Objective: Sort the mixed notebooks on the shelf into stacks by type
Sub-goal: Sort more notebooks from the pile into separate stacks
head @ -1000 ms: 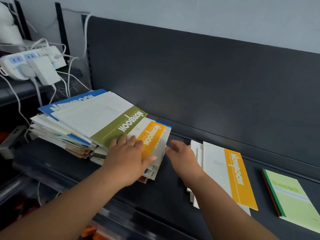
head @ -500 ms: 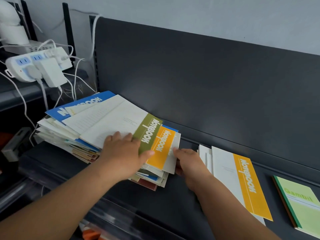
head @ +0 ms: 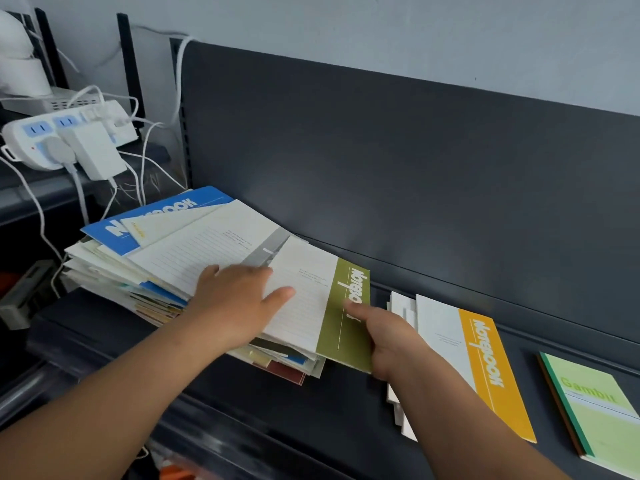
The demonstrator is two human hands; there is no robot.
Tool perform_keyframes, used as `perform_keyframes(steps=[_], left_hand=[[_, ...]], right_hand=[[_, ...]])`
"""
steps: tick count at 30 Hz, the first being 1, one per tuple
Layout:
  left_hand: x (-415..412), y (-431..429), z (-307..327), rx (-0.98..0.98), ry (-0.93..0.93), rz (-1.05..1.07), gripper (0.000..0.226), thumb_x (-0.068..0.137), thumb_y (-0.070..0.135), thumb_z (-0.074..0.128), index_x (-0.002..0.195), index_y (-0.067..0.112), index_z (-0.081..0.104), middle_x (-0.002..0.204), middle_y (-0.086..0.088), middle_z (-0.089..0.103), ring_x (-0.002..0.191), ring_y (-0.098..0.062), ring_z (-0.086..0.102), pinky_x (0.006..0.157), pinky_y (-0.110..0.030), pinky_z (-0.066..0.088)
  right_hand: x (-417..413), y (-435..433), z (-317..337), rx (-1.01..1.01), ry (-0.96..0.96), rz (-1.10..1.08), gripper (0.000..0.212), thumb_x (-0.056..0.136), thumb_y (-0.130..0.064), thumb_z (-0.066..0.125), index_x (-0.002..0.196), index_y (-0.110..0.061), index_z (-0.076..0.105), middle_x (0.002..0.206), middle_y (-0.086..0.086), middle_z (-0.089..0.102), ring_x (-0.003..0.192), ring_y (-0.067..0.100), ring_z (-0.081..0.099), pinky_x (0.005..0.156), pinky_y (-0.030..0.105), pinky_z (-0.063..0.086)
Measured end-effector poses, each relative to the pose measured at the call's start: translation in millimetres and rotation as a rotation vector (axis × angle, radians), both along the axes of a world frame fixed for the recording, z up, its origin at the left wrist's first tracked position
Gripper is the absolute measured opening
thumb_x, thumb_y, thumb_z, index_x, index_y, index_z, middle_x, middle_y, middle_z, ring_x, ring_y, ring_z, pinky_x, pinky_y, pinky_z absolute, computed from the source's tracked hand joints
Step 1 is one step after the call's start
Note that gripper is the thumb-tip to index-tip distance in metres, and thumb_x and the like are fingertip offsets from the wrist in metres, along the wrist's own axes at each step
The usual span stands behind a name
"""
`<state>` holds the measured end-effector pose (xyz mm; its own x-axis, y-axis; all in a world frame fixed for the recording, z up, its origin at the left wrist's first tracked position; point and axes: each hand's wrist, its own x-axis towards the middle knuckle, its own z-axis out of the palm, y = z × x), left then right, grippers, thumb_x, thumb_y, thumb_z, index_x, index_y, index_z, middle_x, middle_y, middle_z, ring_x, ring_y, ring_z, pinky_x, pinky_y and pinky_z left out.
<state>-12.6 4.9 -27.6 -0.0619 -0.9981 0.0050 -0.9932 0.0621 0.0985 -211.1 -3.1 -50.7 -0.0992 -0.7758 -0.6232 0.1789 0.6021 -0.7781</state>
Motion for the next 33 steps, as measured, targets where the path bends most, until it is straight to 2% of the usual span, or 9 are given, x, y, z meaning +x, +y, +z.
perform_keyframes(steps=[3, 6, 9, 12, 15, 17, 21, 27, 33], left_hand=[[15, -10, 6, 0.026, -0.076, 0.169, 0.078, 0.089, 0.071, 0.011, 0.151, 0.024, 0.019, 0.160, -0.008, 0.019, 0.148, -0.029, 0.011, 0.118, -0.050, 0.008], [15, -7, 3, 0.090, -0.133, 0.177, 0.081, 0.087, 0.074, 0.009, 0.148, 0.023, 0.026, 0.152, -0.006, 0.034, 0.141, -0.028, 0.027, 0.115, -0.051, 0.017], [-1, 0, 7, 0.115, -0.007, 0.052, 0.077, 0.088, 0.072, 0.009, 0.149, 0.029, 0.025, 0.142, 0.001, 0.049, 0.129, -0.024, 0.044, 0.108, -0.044, 0.030], [0, -1, 12, 0.044, 0.143, 0.080, 0.072, 0.092, 0.068, 0.019, 0.150, 0.027, 0.025, 0.149, 0.001, 0.043, 0.133, -0.023, 0.041, 0.107, -0.041, 0.036], [14, -11, 9, -0.014, 0.030, 0.233, 0.075, 0.092, 0.068, 0.024, 0.150, 0.020, 0.024, 0.155, -0.005, 0.031, 0.142, -0.028, 0.026, 0.113, -0.045, 0.028], [14, -11, 4, 0.047, 0.006, 0.238, 0.075, 0.091, 0.069, 0.023, 0.146, 0.018, 0.030, 0.150, -0.006, 0.036, 0.138, -0.029, 0.031, 0.111, -0.046, 0.031], [-7, -2, 1, 0.050, 0.137, 0.117, 0.068, 0.093, 0.064, 0.027, 0.147, 0.022, 0.032, 0.146, -0.002, 0.043, 0.134, -0.023, 0.038, 0.109, -0.040, 0.033], [-24, 5, 3, 0.017, 0.298, 0.097, 0.050, 0.098, 0.047, 0.039, 0.142, 0.026, 0.036, 0.133, 0.004, 0.056, 0.120, -0.021, 0.052, 0.099, -0.042, 0.043], [-44, 9, 7, 0.039, 0.504, 0.108, 0.044, 0.098, 0.035, 0.046, 0.141, 0.025, 0.038, 0.135, 0.005, 0.055, 0.116, -0.023, 0.055, 0.095, -0.041, 0.047]], right_hand=[[-1, 1, 3, 0.011, -0.069, 0.016, 0.023, 0.086, -0.009, 0.072, 0.105, -0.006, 0.061, 0.088, 0.014, 0.072, 0.073, 0.029, 0.070, 0.053, 0.035, 0.055], [2, 1, 2, 0.001, -0.084, 0.016, 0.024, 0.087, -0.006, 0.070, 0.109, -0.007, 0.060, 0.089, 0.014, 0.073, 0.075, 0.030, 0.070, 0.055, 0.038, 0.054], [3, 1, 2, -0.011, -0.083, 0.016, 0.028, 0.087, -0.007, 0.071, 0.113, -0.008, 0.059, 0.094, 0.015, 0.072, 0.079, 0.031, 0.069, 0.057, 0.040, 0.054], [-1, 1, 0, -0.013, -0.067, 0.008, 0.029, 0.088, -0.006, 0.069, 0.115, -0.006, 0.059, 0.094, 0.016, 0.071, 0.079, 0.032, 0.069, 0.058, 0.041, 0.054], [-1, 0, -2, -0.010, -0.071, 0.010, 0.028, 0.088, -0.004, 0.068, 0.115, -0.006, 0.059, 0.096, 0.016, 0.072, 0.081, 0.033, 0.070, 0.060, 0.042, 0.055], [2, 2, -4, -0.009, -0.080, 0.013, 0.027, 0.087, -0.004, 0.069, 0.113, -0.007, 0.059, 0.096, 0.016, 0.072, 0.083, 0.033, 0.070, 0.061, 0.043, 0.056], [-1, 5, -5, -0.025, -0.093, 0.016, 0.017, 0.088, -0.003, 0.068, 0.102, -0.007, 0.060, 0.094, 0.015, 0.072, 0.084, 0.032, 0.070, 0.063, 0.043, 0.056], [-24, 12, -5, -0.172, 0.014, 0.043, 0.022, 0.093, 0.000, 0.058, 0.110, -0.013, 0.061, 0.098, 0.010, 0.075, 0.086, 0.029, 0.072, 0.065, 0.039, 0.058], [-54, 30, 6, -0.243, -0.043, 0.019, 0.025, 0.094, 0.000, 0.056, 0.109, -0.018, 0.063, 0.097, 0.007, 0.076, 0.089, 0.029, 0.073, 0.064, 0.039, 0.059]])
